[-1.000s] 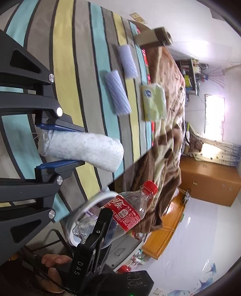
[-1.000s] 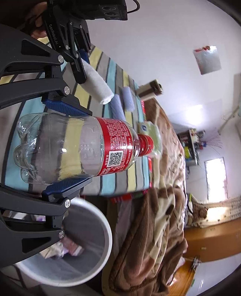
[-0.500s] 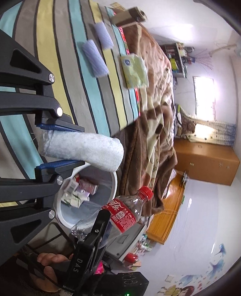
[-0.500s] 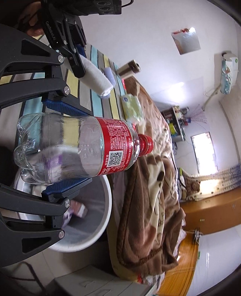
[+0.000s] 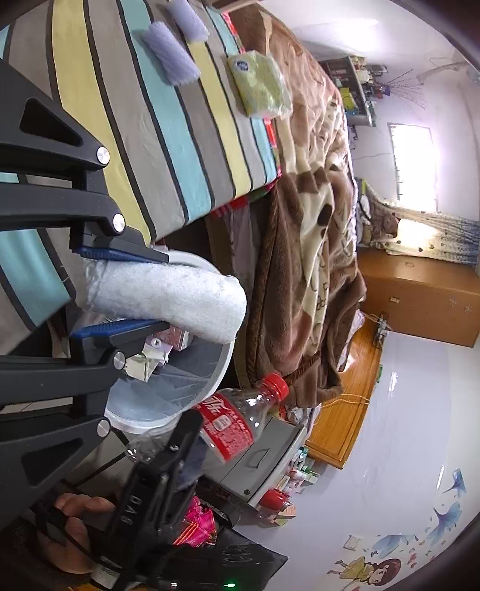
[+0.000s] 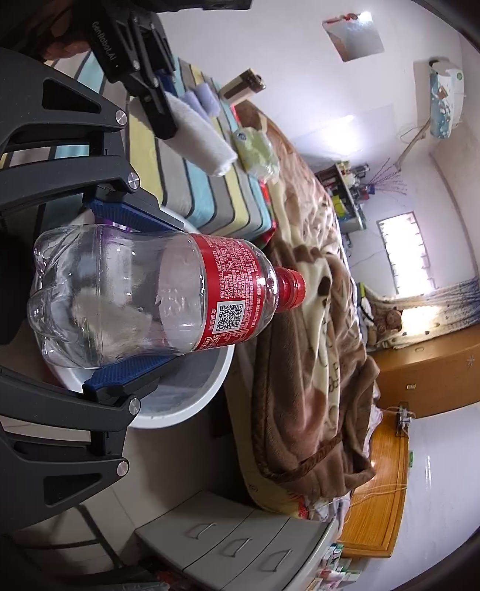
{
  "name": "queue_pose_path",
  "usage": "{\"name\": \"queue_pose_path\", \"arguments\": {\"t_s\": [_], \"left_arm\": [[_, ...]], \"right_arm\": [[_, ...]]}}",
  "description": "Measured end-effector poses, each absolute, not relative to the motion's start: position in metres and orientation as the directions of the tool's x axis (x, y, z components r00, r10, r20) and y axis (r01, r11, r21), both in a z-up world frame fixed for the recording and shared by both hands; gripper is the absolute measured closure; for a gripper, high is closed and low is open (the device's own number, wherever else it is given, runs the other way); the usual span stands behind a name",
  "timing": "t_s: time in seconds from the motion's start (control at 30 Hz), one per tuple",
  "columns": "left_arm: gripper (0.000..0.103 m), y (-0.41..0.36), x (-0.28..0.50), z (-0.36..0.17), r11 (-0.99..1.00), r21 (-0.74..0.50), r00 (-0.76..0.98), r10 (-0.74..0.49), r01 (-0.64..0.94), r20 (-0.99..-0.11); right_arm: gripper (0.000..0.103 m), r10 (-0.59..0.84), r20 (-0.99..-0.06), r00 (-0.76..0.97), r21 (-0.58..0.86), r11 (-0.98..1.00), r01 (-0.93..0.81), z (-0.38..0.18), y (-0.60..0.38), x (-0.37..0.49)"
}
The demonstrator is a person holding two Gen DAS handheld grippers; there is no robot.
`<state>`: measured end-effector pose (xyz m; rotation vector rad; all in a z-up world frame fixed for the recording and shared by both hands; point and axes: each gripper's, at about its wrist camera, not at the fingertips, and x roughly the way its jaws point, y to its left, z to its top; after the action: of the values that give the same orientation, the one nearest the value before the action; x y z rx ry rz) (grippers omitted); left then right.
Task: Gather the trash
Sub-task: 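Open the right tool to drop the bottle while the left tool drops the towel roll into the wastebasket, then move both open tools back over the bed toward the white mesh foam sleeves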
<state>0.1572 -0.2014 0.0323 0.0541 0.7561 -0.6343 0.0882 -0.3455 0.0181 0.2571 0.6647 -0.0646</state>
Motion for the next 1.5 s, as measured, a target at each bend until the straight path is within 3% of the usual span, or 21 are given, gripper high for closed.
{"name": "queue_pose_path", "arguments": {"t_s": [0.67,0.73,0.83,1.0,1.5], "left_arm": [[0.070,-0.248,0.182,0.010,0.809,-0.189,0.509,-0.511,0.556,-0.692],[0.067,-0.247,0.182,0.008,0.812,-0.190,0.513,-0.511,0.552,-0.690],[0.052,-0.244,0.184,0.007,0.815,-0.200,0.512,-0.511,0.544,-0.691],[0.047,-0.234,0.183,0.011,0.821,-0.207,0.527,-0.512,0.532,-0.679],[0.047,-0.201,0.171,0.028,0.841,-0.205,0.575,-0.500,0.500,-0.648]], "right_arm": [[0.039,-0.016,-0.693,0.721,0.190,0.960,0.204,-0.012,-0.365,0.102],[0.039,-0.013,-0.698,0.716,0.202,0.956,0.214,-0.015,-0.366,0.103],[0.028,-0.001,-0.687,0.727,0.227,0.950,0.216,-0.013,-0.369,0.101],[0.027,-0.022,-0.676,0.736,0.224,0.946,0.234,-0.007,-0.368,0.099],[0.027,-0.003,-0.636,0.771,0.238,0.951,0.200,0.008,-0.349,0.097]]}}
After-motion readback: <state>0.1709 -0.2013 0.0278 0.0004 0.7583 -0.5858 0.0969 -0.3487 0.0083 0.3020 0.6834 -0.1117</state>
